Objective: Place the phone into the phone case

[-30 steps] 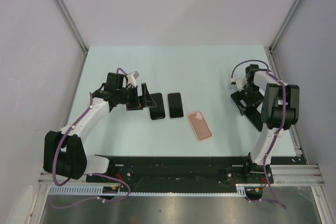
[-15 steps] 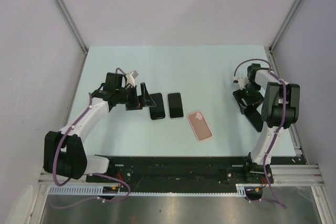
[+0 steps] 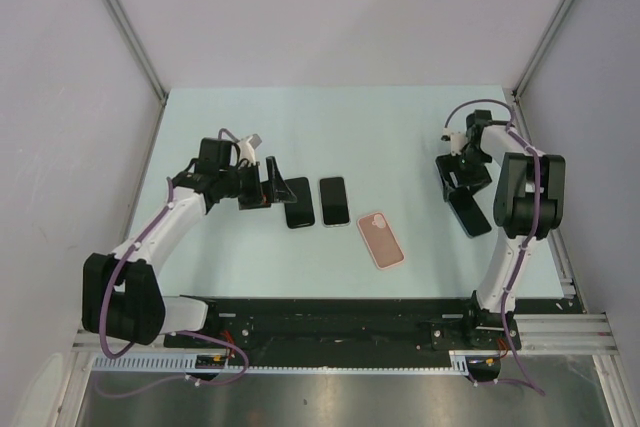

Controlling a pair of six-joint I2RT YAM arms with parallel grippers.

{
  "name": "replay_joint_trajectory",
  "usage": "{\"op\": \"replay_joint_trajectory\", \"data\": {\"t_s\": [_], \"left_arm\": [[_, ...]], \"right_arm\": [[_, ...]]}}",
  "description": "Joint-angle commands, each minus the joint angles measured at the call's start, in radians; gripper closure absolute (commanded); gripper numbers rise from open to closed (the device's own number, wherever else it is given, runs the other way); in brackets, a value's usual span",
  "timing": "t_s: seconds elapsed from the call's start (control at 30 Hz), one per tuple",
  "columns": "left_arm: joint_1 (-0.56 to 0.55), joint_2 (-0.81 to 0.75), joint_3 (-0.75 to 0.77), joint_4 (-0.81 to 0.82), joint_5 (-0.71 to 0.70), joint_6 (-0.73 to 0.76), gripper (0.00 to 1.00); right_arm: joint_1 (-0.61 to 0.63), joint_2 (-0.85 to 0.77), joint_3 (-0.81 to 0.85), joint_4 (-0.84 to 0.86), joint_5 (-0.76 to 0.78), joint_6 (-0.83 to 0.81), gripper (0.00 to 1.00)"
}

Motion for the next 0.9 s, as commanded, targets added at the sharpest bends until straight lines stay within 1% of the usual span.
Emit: {"op": "replay_joint_trajectory", "data": {"t_s": [0.0, 0.13, 0.33, 0.47, 0.53, 0.63, 0.7, 0.8, 0.83, 0.87], "left_arm": [[0.006, -0.042, 0.005, 0.025, 0.028, 0.0, 0.02], [0.006, -0.051, 0.002, 0.024, 0.021, 0.004, 0.02], [0.006, -0.049, 0.002, 0.024, 0.01, 0.003, 0.02], [0.003, -0.048, -0.001, 0.024, -0.007, 0.001, 0.02], [-0.003, -0.049, -0.001, 0.024, -0.038, 0.003, 0.03], [-0.041, -0.042, 0.005, 0.024, -0.065, -0.008, 0.03], [-0.103, -0.031, 0.024, 0.027, -0.09, -0.023, 0.04], [-0.195, -0.008, 0.061, 0.045, -0.125, -0.066, 0.06], [-0.216, -0.002, 0.068, 0.079, -0.13, -0.101, 0.06], [-0.262, 0.006, 0.08, 0.099, -0.131, -0.121, 0.07]], "right_arm": [[0.07, 0.056, 0.095, 0.016, -0.111, 0.074, 0.6], [0.111, 0.088, 0.145, -0.006, -0.166, 0.116, 0.65], [0.127, 0.135, 0.224, -0.087, -0.285, 0.202, 0.66], [0.147, 0.163, 0.203, -0.1, -0.348, 0.271, 0.67], [0.157, 0.165, 0.166, -0.078, -0.413, 0.313, 0.7], [0.154, 0.146, 0.11, -0.021, -0.505, 0.381, 0.76], [0.15, 0.134, 0.087, 0.009, -0.528, 0.395, 0.79], [0.137, 0.119, 0.047, 0.049, -0.545, 0.456, 0.8], [0.137, 0.109, 0.036, 0.061, -0.553, 0.464, 0.8], [0.136, 0.106, 0.018, 0.069, -0.562, 0.478, 0.8]]}}
